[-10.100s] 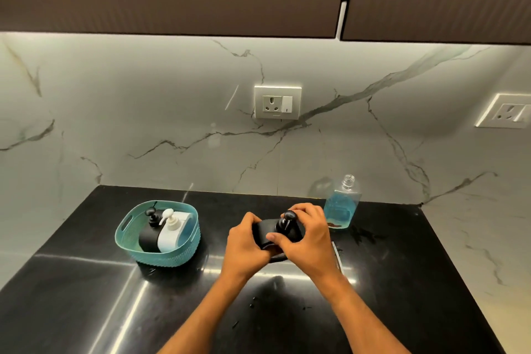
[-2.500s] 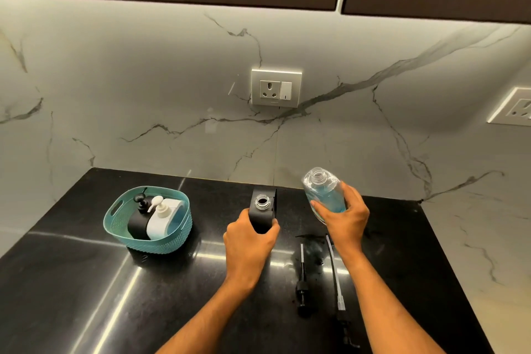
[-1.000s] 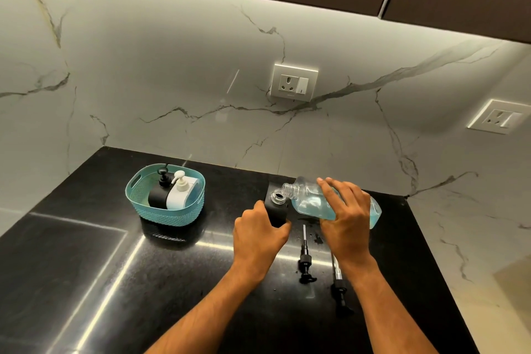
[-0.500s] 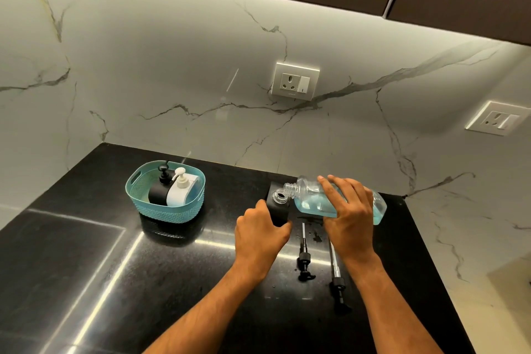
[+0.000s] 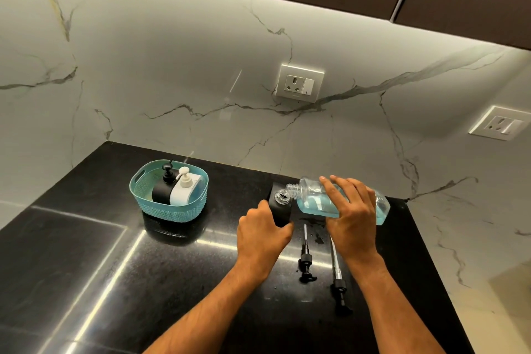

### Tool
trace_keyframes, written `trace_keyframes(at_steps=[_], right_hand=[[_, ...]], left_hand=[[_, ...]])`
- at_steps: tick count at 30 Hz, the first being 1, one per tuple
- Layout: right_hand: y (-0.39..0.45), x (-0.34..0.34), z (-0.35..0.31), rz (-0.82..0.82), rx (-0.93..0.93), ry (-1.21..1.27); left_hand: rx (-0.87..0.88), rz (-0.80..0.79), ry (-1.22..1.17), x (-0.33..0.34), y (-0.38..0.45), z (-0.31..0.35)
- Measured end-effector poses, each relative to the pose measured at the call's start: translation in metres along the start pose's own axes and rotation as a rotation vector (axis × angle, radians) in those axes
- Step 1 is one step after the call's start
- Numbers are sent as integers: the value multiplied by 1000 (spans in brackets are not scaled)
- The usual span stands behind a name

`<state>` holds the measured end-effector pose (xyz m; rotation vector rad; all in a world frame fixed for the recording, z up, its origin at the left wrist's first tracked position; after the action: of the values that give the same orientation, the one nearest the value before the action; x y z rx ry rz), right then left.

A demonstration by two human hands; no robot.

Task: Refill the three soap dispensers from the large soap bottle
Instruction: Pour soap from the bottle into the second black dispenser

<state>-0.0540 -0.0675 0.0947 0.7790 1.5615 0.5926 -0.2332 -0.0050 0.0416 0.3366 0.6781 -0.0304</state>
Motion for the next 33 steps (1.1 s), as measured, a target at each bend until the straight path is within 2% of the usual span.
trace_keyframes(at_steps=[33], right_hand=[[5, 1, 6, -16, -22, -9]], left_hand=[[9, -12, 4, 1, 3, 2]])
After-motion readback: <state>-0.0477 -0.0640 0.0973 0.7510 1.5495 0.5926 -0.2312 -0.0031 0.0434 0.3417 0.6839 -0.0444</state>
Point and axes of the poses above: each hand's wrist, its own y-axis towards the middle knuckle, its own x-axis out of the palm, z = x × y, the point moved 3 cm from there along y, towards the middle knuckle, and after that the axes turned 5 degrees about z, right-handed, at the moved point
